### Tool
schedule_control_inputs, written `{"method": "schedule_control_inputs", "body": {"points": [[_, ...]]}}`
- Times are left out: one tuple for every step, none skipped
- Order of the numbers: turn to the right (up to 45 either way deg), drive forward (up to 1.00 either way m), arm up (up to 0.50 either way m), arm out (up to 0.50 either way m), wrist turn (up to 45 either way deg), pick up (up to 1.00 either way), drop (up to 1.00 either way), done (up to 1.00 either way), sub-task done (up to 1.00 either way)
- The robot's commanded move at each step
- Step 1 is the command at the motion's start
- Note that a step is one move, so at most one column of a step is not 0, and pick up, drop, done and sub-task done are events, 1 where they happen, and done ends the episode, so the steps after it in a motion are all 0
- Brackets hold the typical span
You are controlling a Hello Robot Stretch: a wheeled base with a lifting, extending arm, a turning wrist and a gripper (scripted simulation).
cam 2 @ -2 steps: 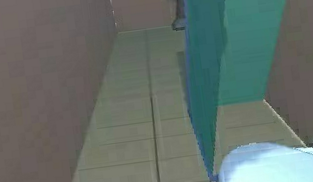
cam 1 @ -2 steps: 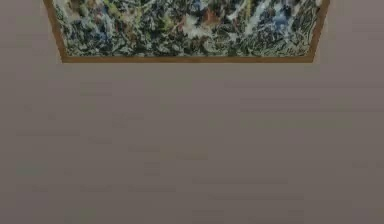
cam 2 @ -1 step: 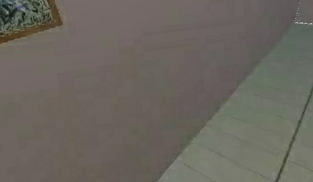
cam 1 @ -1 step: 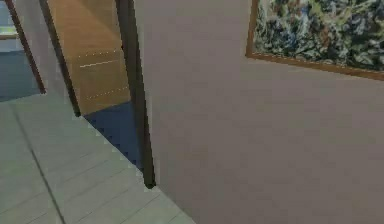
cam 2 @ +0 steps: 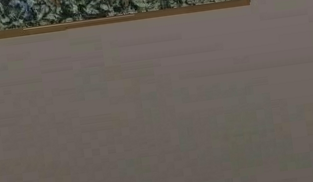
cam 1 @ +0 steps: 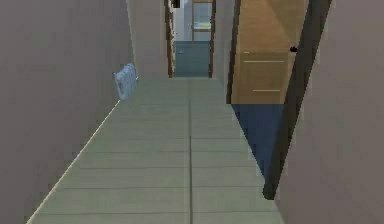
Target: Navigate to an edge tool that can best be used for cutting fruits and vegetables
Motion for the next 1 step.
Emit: {"method": "schedule_control_inputs", "body": {"points": [[0.0, 1.0, 0.0, 0.0, 0.0, 0.0, 0.0, 0.0, 0.0]]}}
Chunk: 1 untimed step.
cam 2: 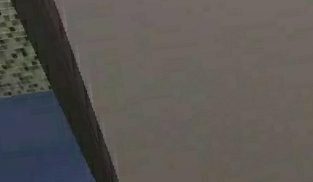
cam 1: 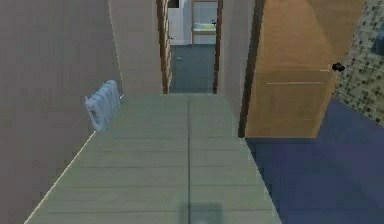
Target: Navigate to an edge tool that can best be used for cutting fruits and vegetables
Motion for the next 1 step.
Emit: {"method": "schedule_control_inputs", "body": {"points": [[0.0, 1.0, 0.0, 0.0, 0.0, 0.0, 0.0, 0.0, 0.0]]}}
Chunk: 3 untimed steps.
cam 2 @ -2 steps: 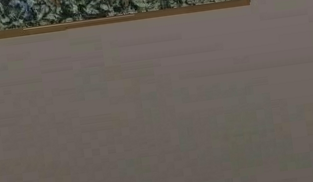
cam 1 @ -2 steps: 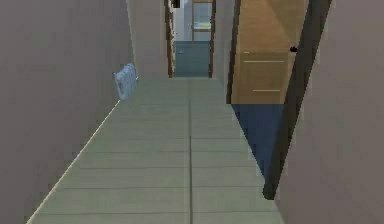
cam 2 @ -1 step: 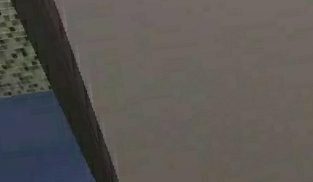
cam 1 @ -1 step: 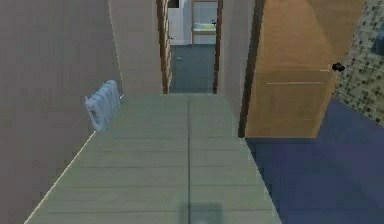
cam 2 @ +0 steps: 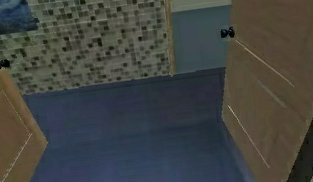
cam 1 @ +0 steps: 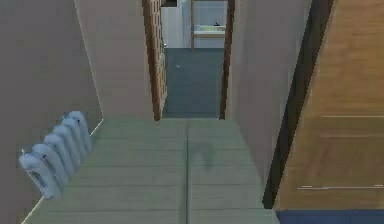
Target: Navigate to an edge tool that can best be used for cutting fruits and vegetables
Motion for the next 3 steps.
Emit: {"method": "schedule_control_inputs", "body": {"points": [[0.0, 1.0, 0.0, 0.0, 0.0, 0.0, 0.0, 0.0, 0.0], [0.0, 1.0, 0.0, 0.0, 0.0, 0.0, 0.0, 0.0, 0.0], [-3.0, 0.0, 0.0, 0.0, 0.0, 0.0, 0.0, 0.0, 0.0]]}}
